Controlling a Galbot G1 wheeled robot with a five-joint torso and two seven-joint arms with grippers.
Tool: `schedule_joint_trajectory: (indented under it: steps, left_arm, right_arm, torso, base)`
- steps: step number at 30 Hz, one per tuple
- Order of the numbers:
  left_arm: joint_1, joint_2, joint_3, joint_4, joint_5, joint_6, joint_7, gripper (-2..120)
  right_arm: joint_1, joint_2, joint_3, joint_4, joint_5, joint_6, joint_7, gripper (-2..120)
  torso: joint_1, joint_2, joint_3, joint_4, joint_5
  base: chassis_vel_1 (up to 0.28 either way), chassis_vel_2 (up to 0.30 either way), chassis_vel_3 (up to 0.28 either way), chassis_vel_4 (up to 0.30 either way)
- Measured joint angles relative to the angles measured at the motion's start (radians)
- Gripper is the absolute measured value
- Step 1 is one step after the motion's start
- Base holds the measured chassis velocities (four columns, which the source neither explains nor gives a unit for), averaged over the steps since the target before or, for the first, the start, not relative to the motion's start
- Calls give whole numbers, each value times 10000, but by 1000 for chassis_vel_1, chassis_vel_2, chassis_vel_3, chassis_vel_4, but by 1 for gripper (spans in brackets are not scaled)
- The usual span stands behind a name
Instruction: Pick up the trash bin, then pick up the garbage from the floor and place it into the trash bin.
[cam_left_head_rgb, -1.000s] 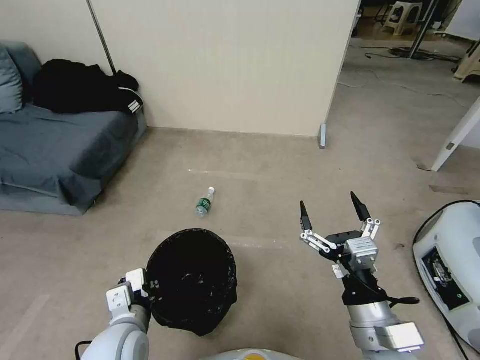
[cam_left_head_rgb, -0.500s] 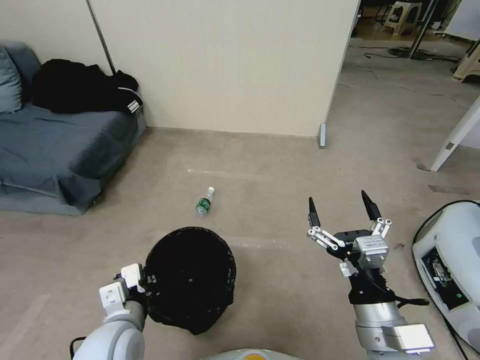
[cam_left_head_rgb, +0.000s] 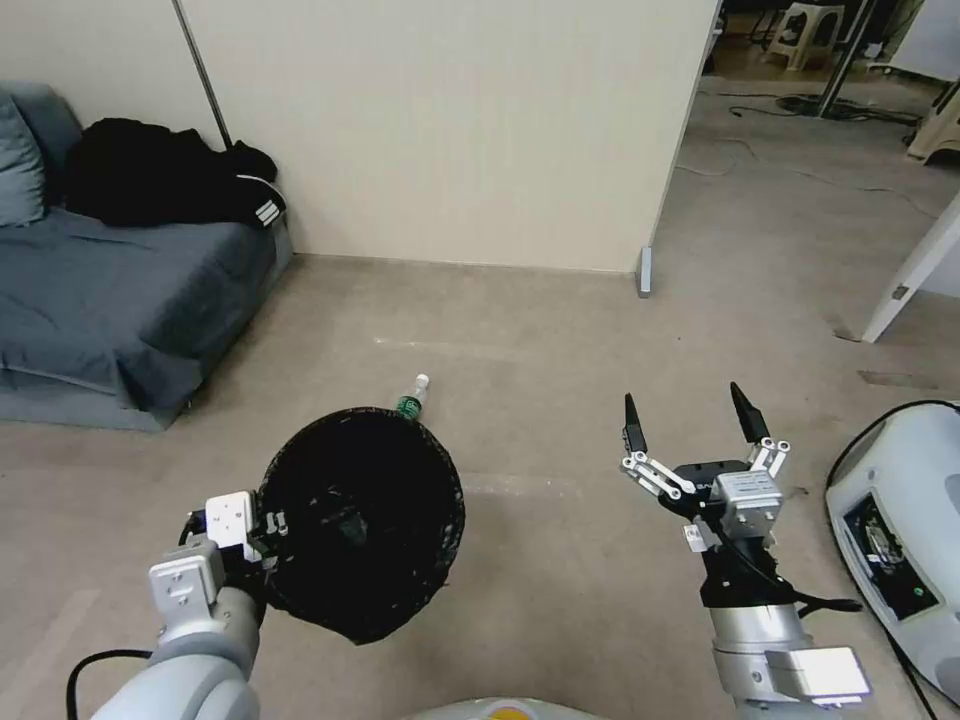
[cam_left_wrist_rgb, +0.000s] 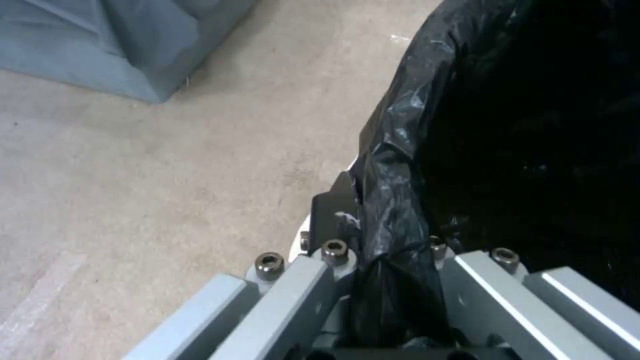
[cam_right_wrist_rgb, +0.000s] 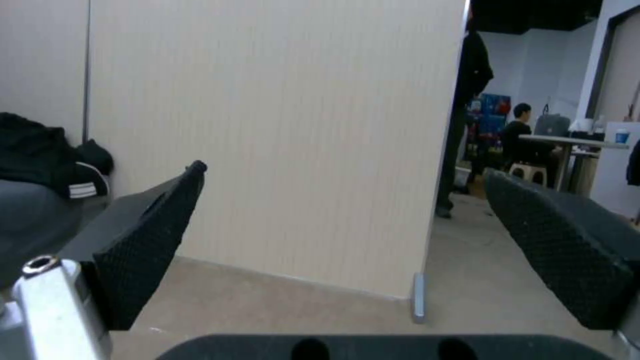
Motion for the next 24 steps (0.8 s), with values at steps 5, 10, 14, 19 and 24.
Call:
schedule_joint_trajectory:
  steps: [5, 10, 14, 19, 24]
  left_arm:
    - [77, 10, 12, 0, 22, -113, 34, 1]
    - [107, 5, 28, 0, -49, -163, -13, 1]
    - [105, 7, 36, 4, -87, -163, -36, 1]
    - [73, 11, 39, 20, -172, -163, -58, 1]
    - [35, -27, 77, 28, -144, -164, -55, 1]
  right_arm:
    - [35, 0, 3, -105, -15, 6, -7, 100]
    - [80, 0, 26, -269, -34, 49, -6, 100]
    - [109, 0, 38, -315, -42, 55, -6, 100]
    - [141, 0, 18, -393, -131, 73, -20, 100]
    - [133, 0, 2, -414, -186, 74, -22, 100]
  torso:
    - [-1, 0, 0, 0, 1]
    - [0, 0, 0, 0, 1]
    - [-1, 0, 0, -1, 1]
    - [0, 0, 0, -1, 1]
    - [0, 0, 0, -1, 1]
  base:
    - [0, 0, 0, 0]
    - [0, 0, 0, 0]
    - [0, 0, 0, 0]
    - [0, 0, 0, 0]
    - [0, 0, 0, 0]
